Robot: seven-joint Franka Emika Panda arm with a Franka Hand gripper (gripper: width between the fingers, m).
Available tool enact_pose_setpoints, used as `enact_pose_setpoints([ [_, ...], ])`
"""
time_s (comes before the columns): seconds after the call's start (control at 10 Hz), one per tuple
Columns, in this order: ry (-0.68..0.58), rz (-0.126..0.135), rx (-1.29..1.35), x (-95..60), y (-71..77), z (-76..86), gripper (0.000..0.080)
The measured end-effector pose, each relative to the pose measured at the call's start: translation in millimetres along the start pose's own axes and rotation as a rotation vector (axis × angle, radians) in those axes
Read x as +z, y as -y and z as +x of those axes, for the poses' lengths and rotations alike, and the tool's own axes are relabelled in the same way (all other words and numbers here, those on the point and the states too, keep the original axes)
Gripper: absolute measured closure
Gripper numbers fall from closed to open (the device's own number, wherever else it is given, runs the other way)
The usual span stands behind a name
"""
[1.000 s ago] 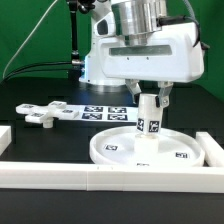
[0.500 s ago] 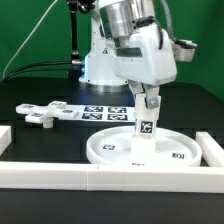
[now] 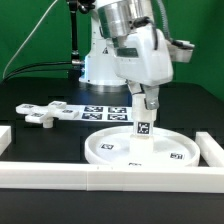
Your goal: Assemble round table
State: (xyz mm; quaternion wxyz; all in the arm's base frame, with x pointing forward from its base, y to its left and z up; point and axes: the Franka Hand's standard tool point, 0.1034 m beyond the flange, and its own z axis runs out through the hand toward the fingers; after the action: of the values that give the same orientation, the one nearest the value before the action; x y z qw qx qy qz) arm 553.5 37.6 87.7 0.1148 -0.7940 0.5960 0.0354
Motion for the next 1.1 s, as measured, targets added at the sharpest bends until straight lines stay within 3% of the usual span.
enact_pose_setpoints([
  [0.1,-0.013,-0.008,-0.104,0.5,3.5,-7.8,0.0165],
  [0.2,-0.012,-0.009,-0.207,1.0,3.0,-7.5,0.0154],
  [0.4,-0.011,-0.01,-0.344,1.0,2.9,-7.2,0.0151],
  [0.8,-0.053,-0.059,-0.812,-2.5,4.2,2.3,0.0151],
  [1.1,-0.053,-0.07,-1.041,-3.4,5.3,3.2,0.0151],
])
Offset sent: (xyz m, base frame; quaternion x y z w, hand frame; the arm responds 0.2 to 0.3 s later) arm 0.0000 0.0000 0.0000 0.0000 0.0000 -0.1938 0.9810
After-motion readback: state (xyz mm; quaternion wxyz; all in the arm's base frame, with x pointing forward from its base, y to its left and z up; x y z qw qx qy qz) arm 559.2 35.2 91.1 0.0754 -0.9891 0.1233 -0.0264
